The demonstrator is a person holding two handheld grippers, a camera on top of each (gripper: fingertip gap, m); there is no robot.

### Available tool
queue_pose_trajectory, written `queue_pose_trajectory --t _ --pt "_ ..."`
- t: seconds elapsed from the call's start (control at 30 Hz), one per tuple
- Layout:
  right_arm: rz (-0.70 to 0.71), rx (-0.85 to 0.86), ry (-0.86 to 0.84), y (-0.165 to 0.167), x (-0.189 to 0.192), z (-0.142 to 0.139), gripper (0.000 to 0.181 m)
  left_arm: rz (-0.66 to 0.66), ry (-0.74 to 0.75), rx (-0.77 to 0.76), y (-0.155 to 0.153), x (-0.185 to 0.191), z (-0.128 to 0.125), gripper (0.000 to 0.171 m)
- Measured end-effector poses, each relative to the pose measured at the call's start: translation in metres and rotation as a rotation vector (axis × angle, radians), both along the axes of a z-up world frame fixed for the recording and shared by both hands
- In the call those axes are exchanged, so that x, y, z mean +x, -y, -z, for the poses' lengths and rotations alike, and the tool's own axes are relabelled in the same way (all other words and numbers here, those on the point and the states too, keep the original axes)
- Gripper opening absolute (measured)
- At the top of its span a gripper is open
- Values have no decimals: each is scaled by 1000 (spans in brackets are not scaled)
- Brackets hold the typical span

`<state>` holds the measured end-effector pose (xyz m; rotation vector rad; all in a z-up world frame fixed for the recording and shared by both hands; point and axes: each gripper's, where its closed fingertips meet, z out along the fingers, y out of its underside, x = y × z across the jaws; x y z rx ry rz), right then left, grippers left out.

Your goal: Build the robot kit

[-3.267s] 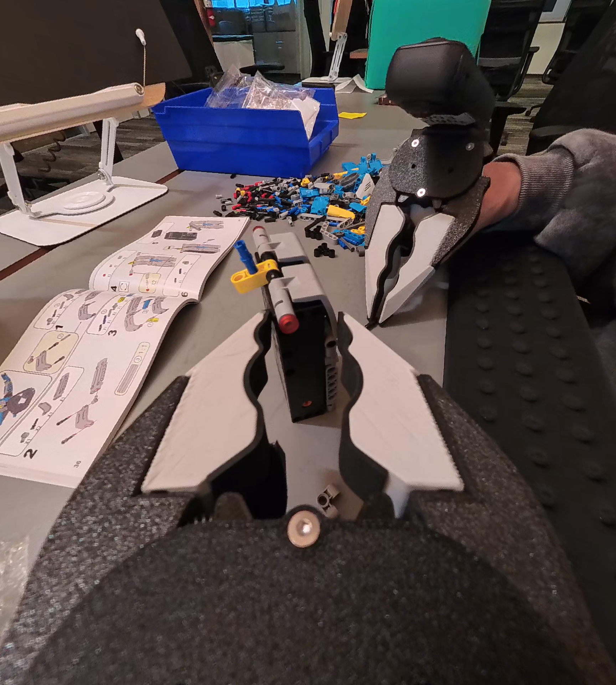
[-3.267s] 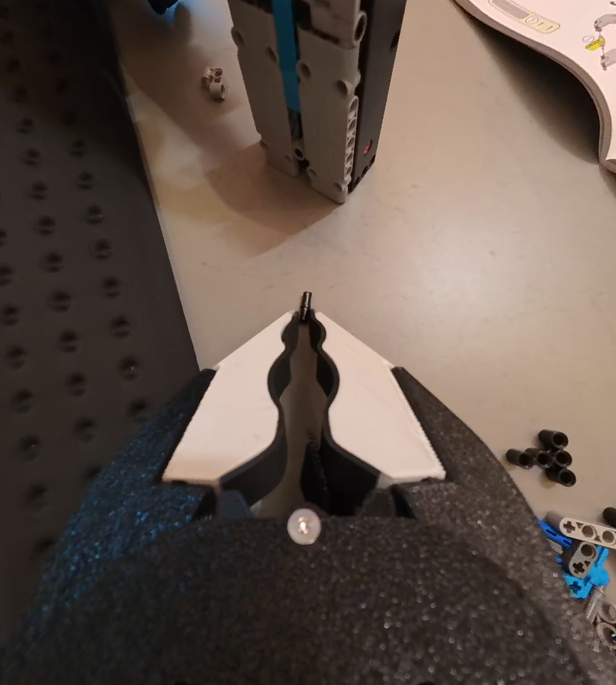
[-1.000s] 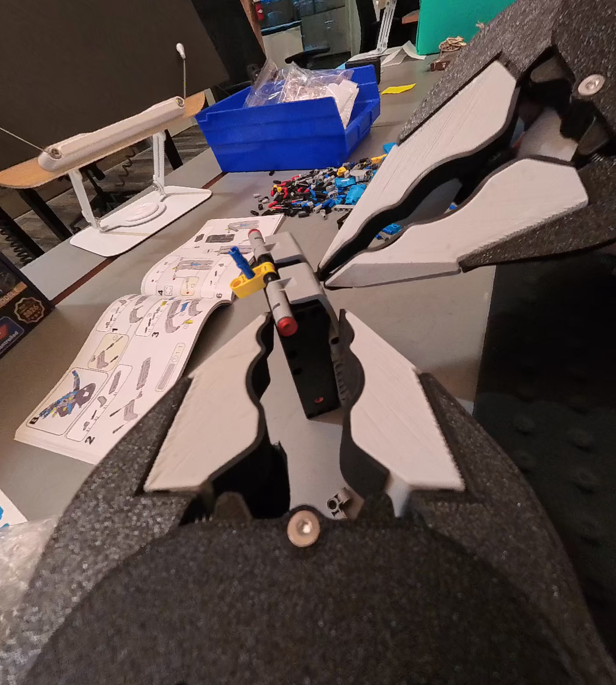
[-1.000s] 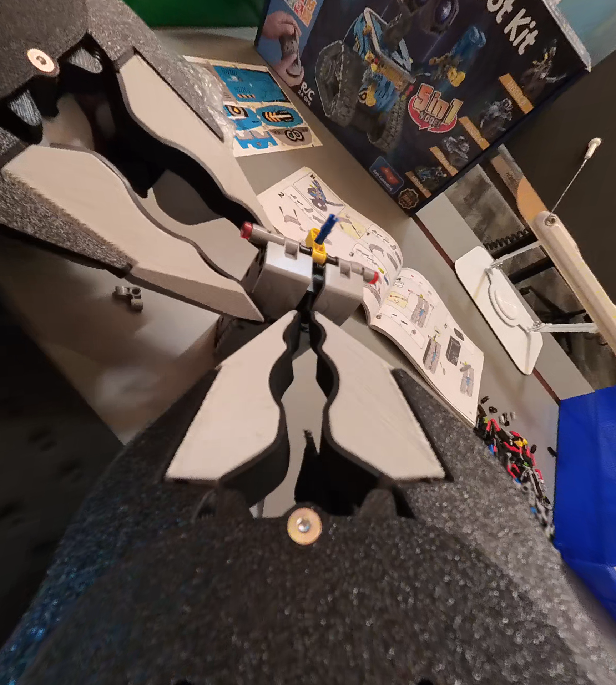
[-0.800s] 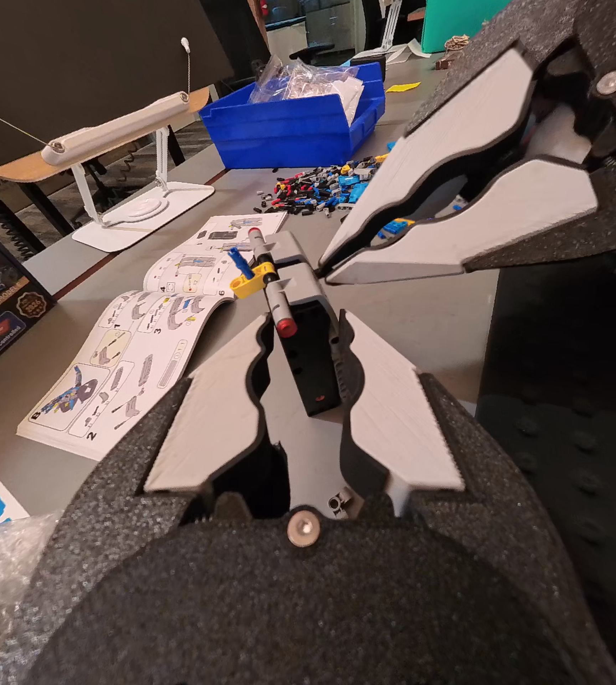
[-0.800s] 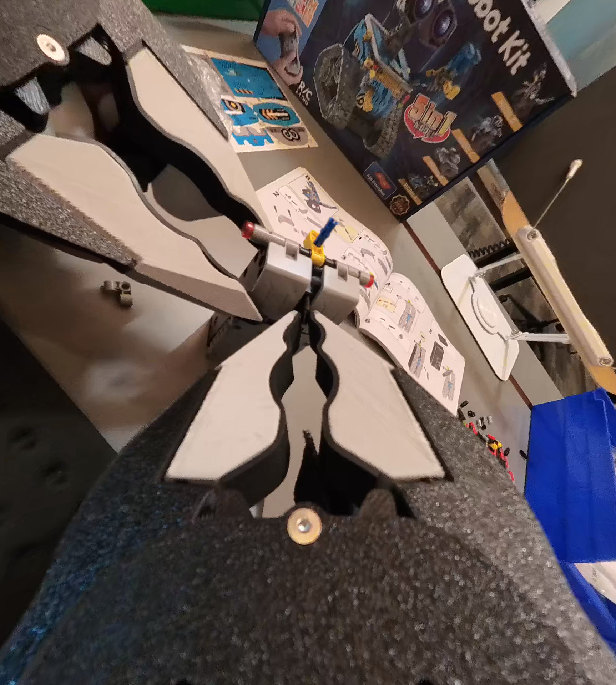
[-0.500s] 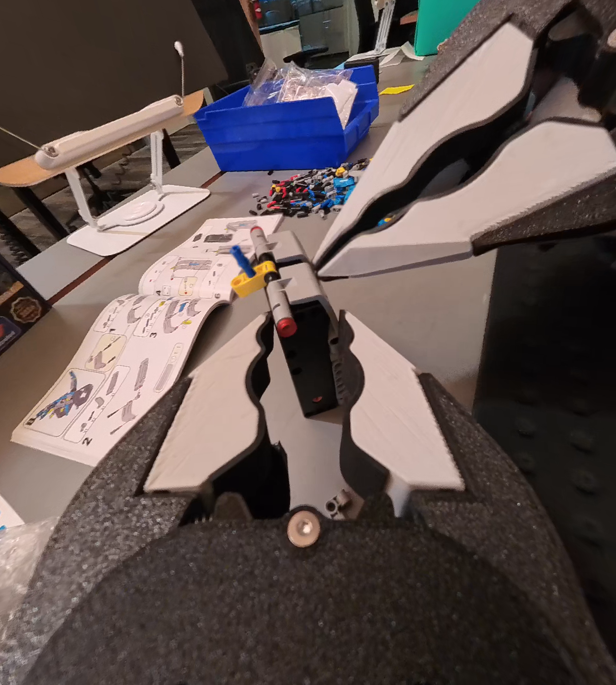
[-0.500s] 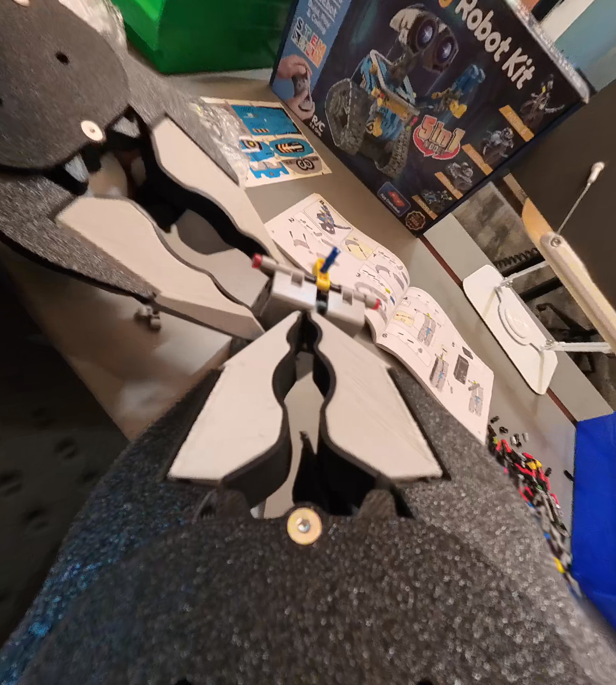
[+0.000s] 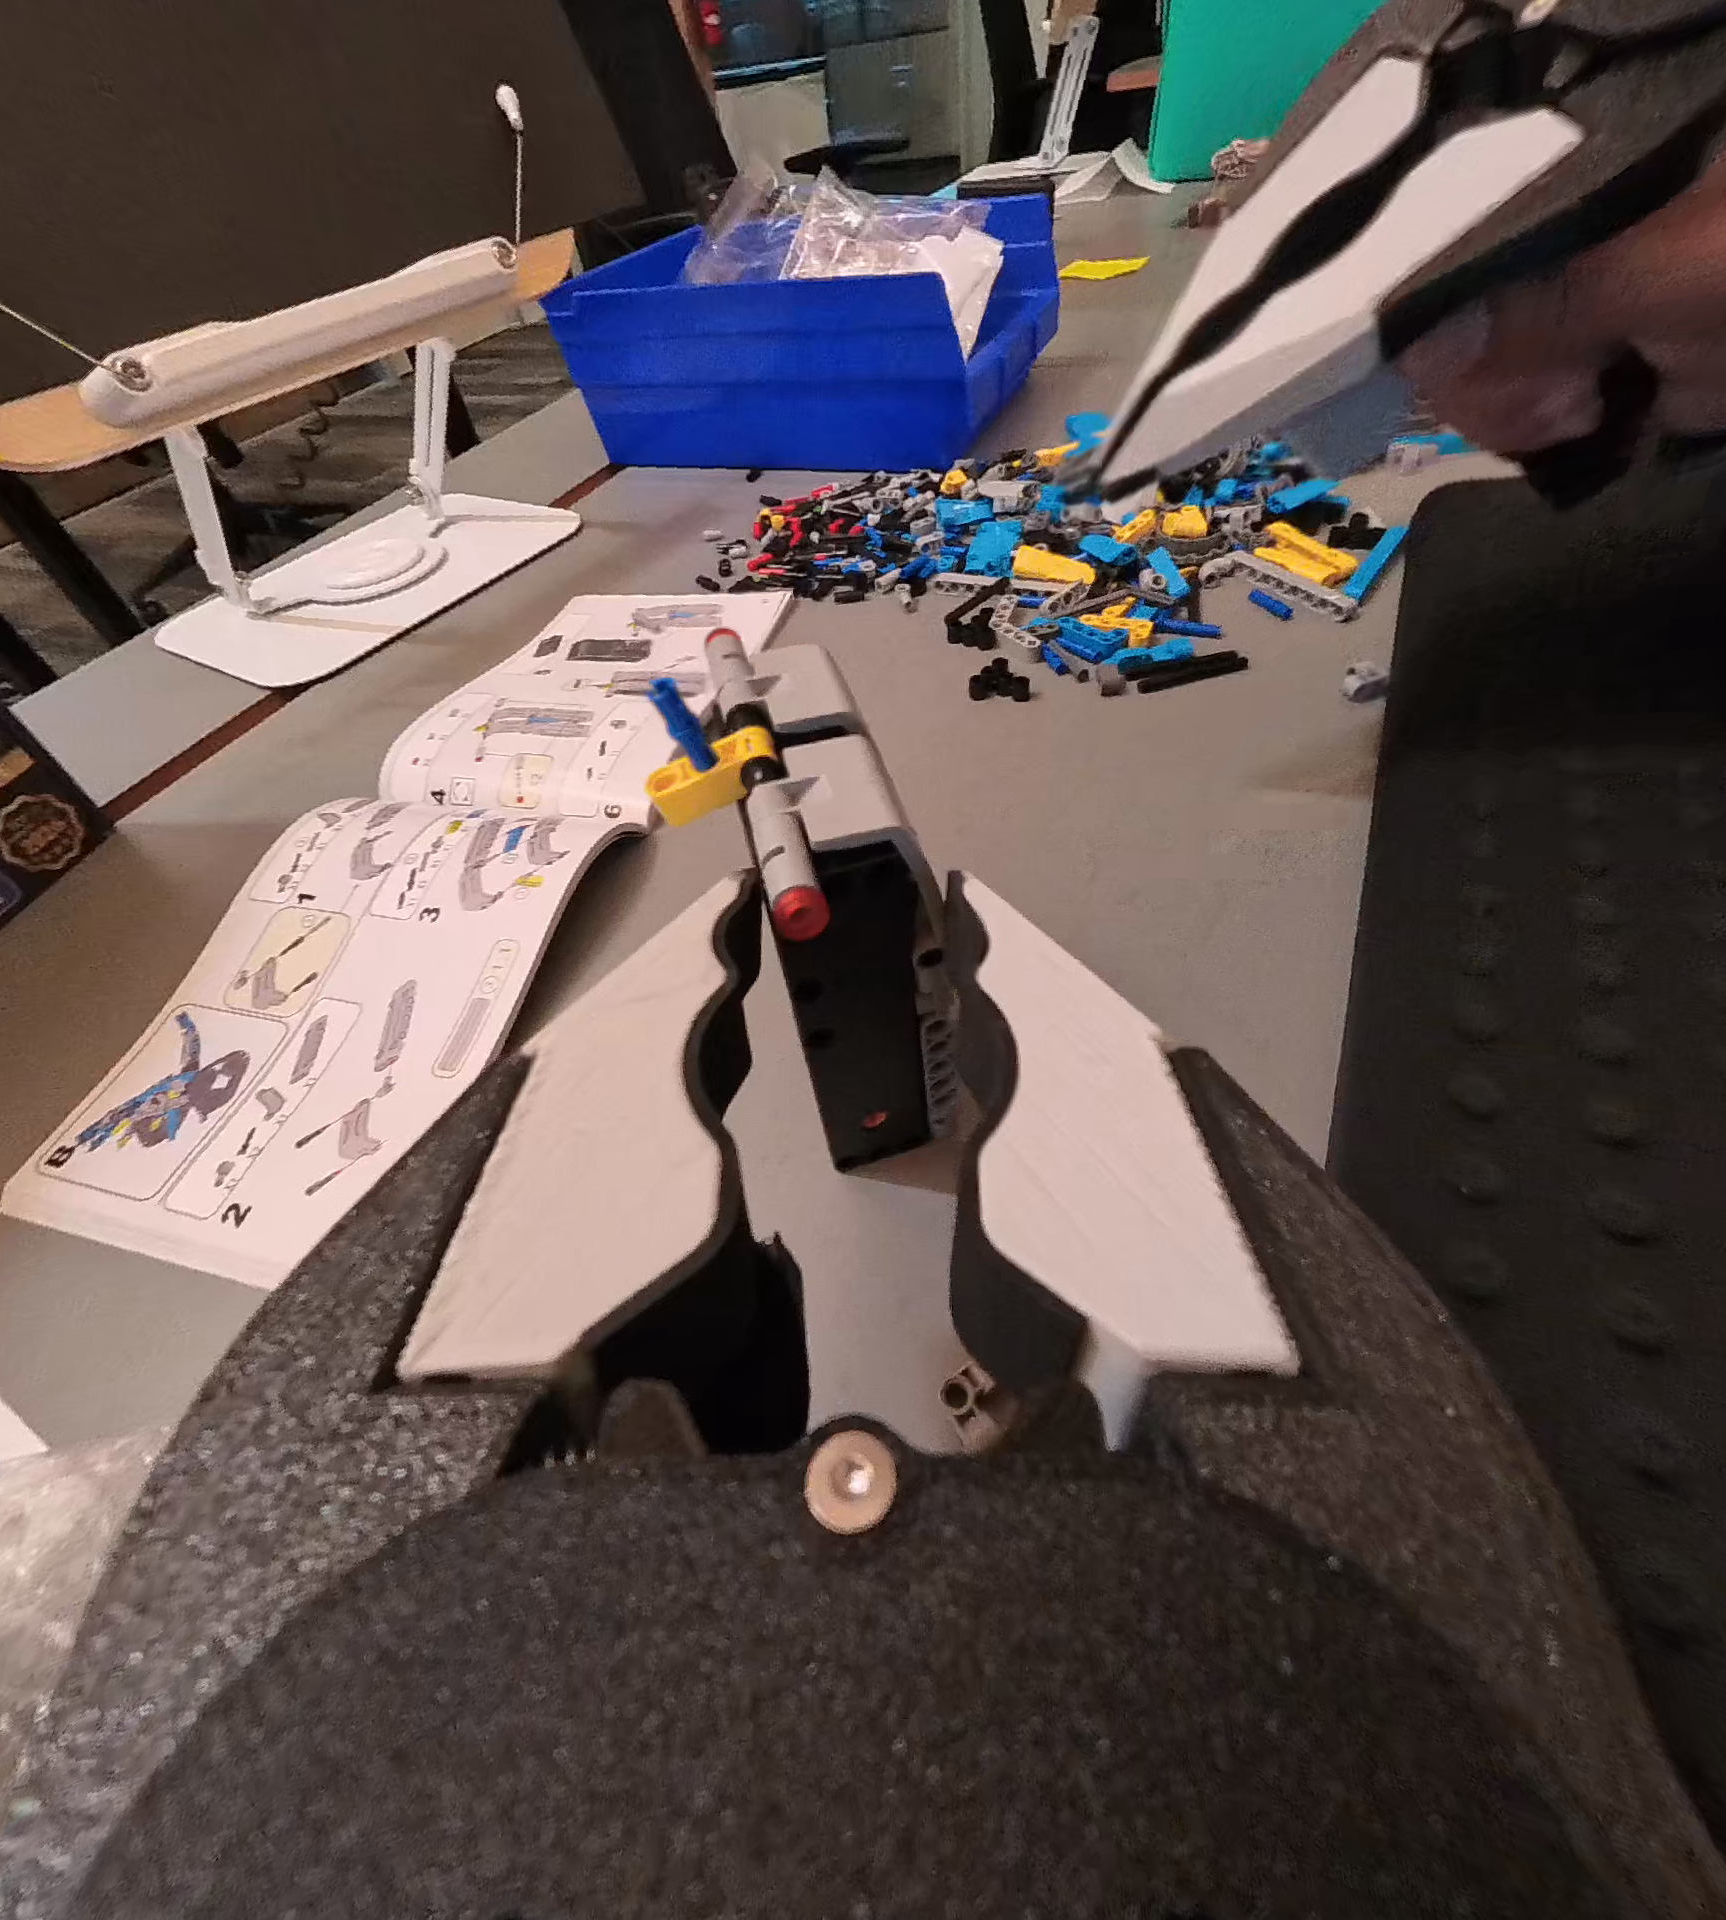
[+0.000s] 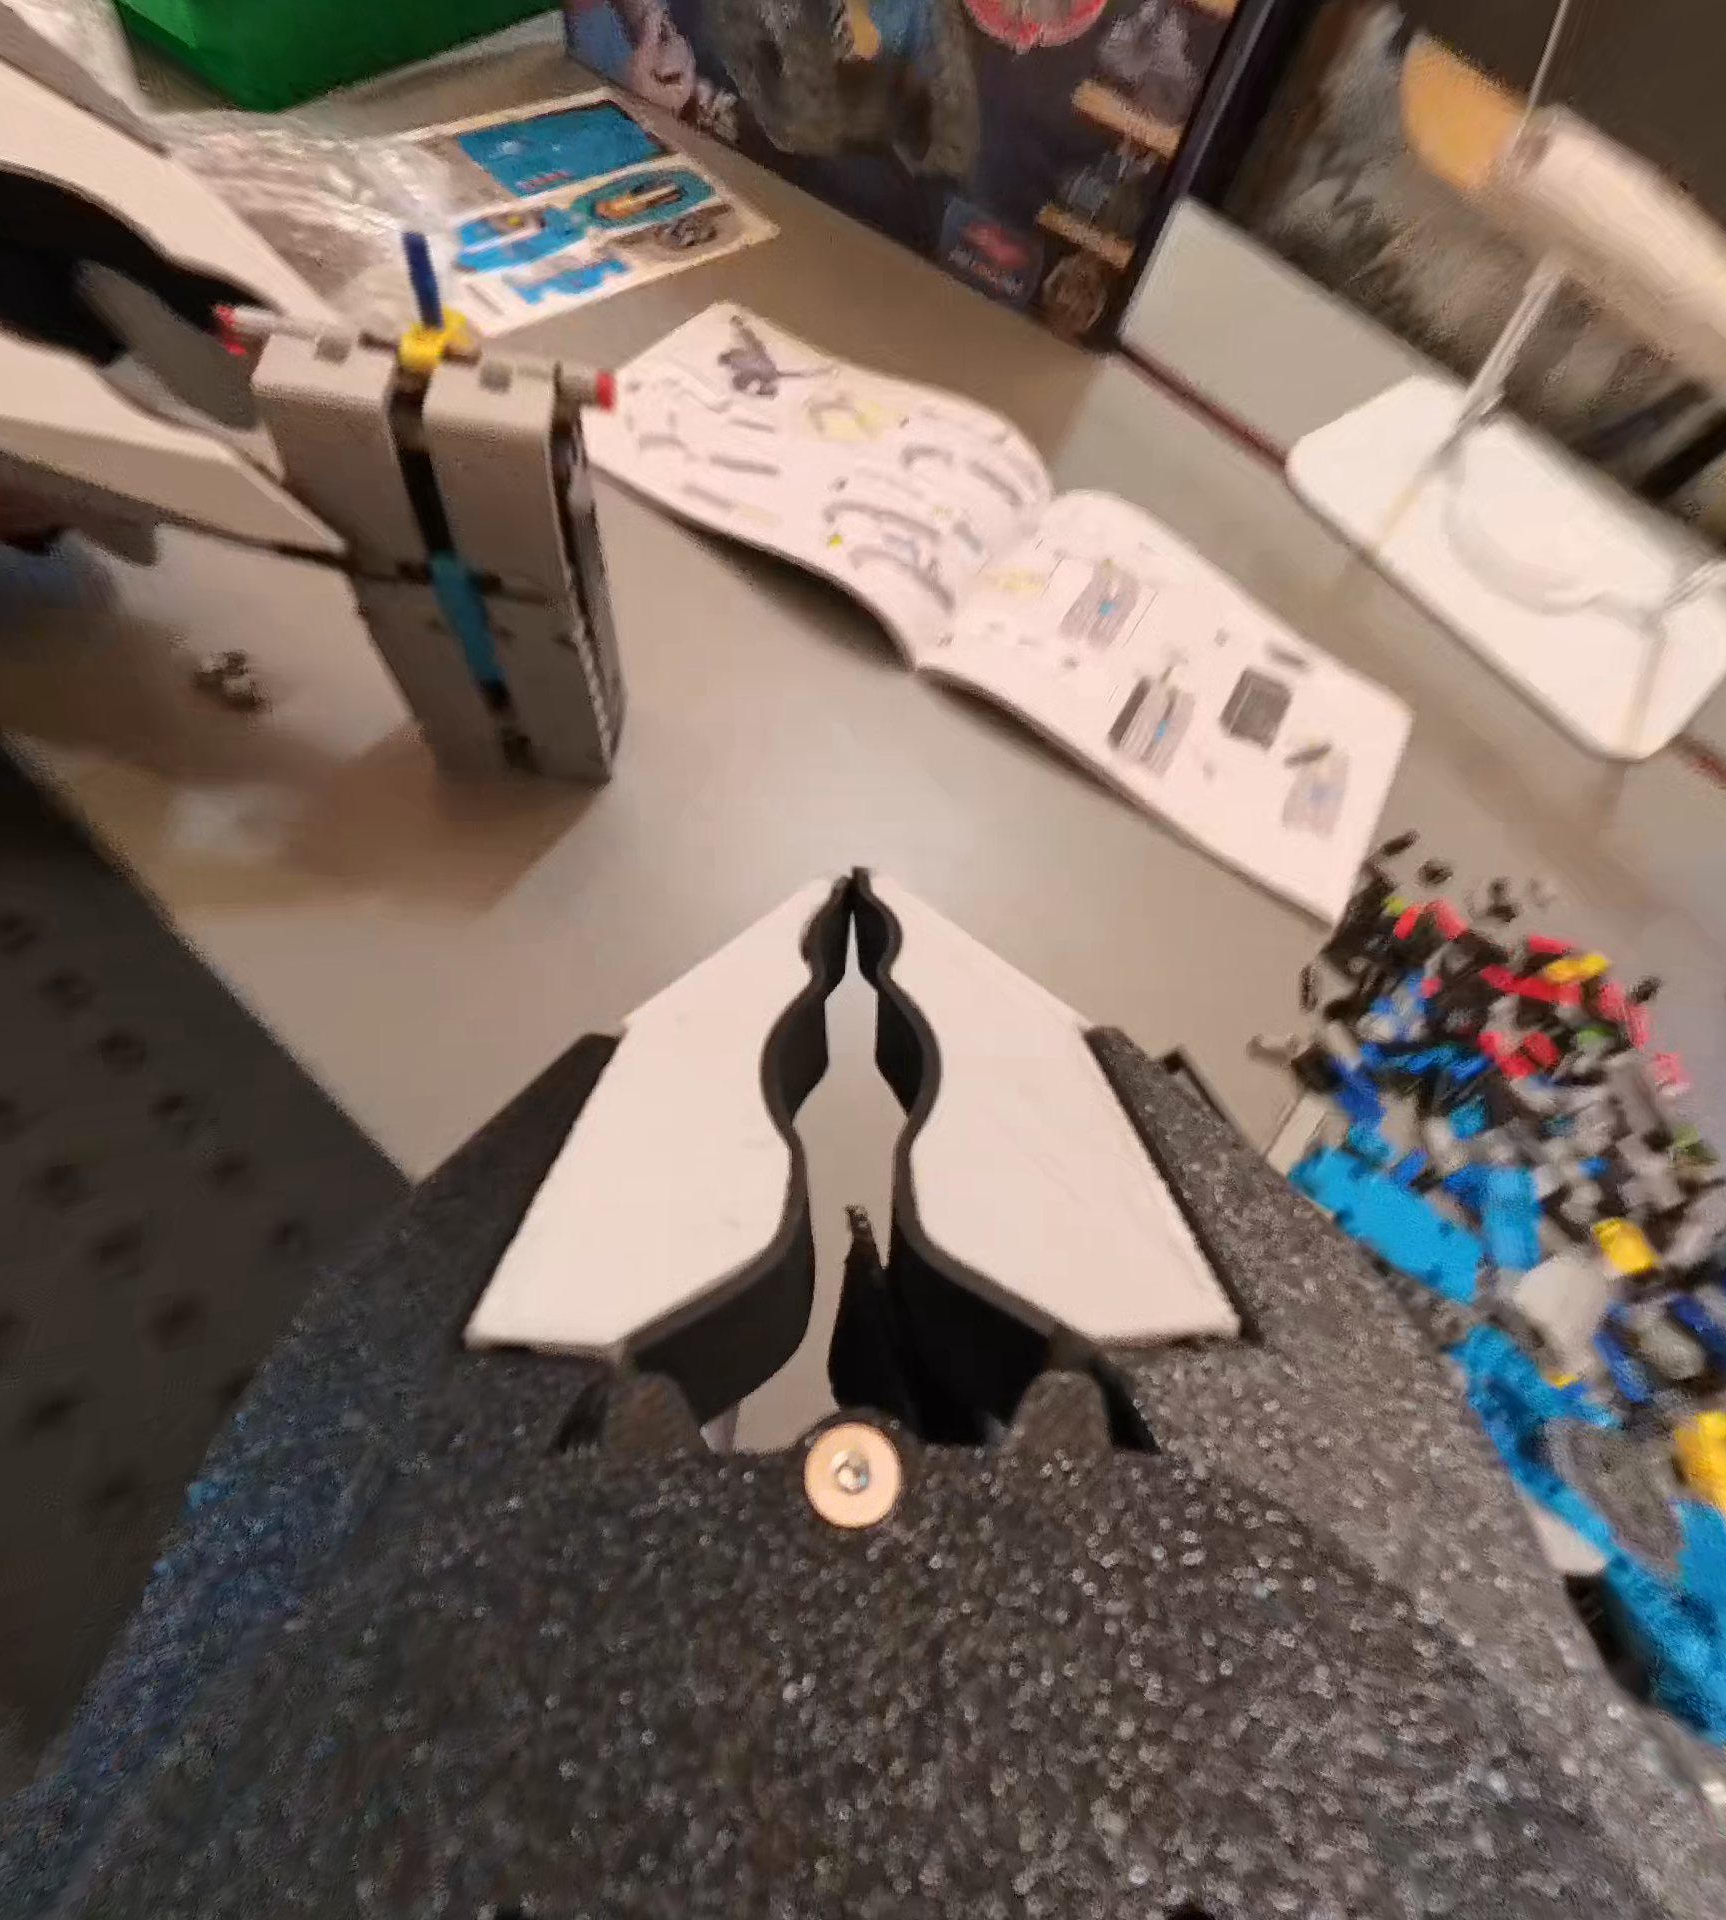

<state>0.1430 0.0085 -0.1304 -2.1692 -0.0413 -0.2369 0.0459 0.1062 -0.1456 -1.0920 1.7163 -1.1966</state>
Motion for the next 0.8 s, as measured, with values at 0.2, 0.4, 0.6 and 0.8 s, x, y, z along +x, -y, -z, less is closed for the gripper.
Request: queue_pose_trajectory --t 0.2,0.4,0.6,0.8 --pt "-87 103 -380 70 -38 10 11 -1 12 10 0 1 1 35" --pt "278 191 -317 204 50 -4 25 95 -59 -174 7 2 -2 31" --pt "530 156 -276 331 120 4 24 236 -426 -500 17 21 -4 31" --pt "581 307 -327 361 136 16 17 598 -934 -456 45 18 9 30"
